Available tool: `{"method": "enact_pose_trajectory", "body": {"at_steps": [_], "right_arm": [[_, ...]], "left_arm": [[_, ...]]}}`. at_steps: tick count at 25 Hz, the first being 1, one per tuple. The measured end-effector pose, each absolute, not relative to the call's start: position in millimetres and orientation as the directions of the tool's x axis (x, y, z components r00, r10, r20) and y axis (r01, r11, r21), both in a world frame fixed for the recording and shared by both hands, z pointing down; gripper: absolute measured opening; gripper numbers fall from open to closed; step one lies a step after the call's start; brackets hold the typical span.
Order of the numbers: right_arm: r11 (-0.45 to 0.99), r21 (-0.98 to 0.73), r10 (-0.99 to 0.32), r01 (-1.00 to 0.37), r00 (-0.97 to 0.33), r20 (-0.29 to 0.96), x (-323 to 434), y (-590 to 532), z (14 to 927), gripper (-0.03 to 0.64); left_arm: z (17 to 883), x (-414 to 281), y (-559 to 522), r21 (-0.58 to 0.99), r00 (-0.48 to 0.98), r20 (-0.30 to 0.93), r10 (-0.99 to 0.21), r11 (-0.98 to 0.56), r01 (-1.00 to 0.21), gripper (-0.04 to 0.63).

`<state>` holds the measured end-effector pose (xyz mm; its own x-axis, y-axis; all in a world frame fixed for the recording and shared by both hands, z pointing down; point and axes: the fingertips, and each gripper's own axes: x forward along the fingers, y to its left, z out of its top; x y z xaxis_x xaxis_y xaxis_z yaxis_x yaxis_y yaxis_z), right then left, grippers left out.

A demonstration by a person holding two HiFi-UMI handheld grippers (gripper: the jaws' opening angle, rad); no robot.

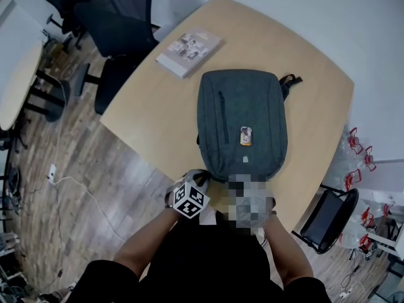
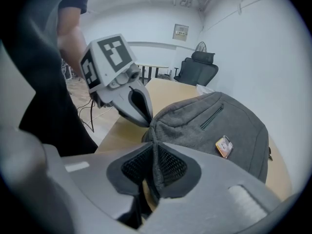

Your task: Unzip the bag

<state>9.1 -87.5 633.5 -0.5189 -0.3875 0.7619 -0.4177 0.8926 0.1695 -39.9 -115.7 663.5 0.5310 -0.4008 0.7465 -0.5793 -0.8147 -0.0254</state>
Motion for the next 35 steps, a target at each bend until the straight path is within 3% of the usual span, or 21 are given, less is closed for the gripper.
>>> {"method": "enact_pose_trajectory", "body": {"at_steps": [14, 18, 21, 25, 29, 31, 35], "right_arm": [[0.828, 0.018, -0.388, -0.56, -0.55, 0.74, -38, -119, 628, 0.038], [0.86, 0.014, -0.366, -0.51, -0.598, 0.713, -42, -115, 621, 0.046], [0.914, 0.044, -0.315, -0.404, -0.635, 0.706, -30, -100, 613, 0.095], [0.942, 0.167, -0.313, -0.292, -0.582, 0.751, 17, -91, 617, 0.114], [0.937, 0.18, -0.32, -0.298, -0.535, 0.782, 57, -96, 630, 0.184], [0.94, 0.165, -0.309, -0.299, -0.541, 0.782, 64, -99, 633, 0.178], [0.947, 0.227, -0.317, -0.229, -0.525, 0.79, 51, -100, 635, 0.103]], "left_arm": [[658, -44, -103, -0.012, 0.523, 0.745, -0.414, -0.793, -0.61, 0.026], [658, -49, -108, 0.008, 0.532, 0.736, -0.419, -0.78, -0.626, 0.026], [658, -51, -111, 0.022, 0.541, 0.728, -0.423, -0.773, -0.634, 0.026], [657, -52, -115, 0.019, 0.548, 0.724, -0.419, -0.782, -0.623, 0.026], [658, -56, -114, 0.041, 0.553, 0.724, -0.412, -0.775, -0.631, 0.026], [658, -58, -116, 0.068, 0.559, 0.722, -0.407, -0.763, -0.643, 0.026], [658, -69, -126, 0.056, 0.54, 0.729, -0.42, -0.75, -0.659, 0.026]]}}
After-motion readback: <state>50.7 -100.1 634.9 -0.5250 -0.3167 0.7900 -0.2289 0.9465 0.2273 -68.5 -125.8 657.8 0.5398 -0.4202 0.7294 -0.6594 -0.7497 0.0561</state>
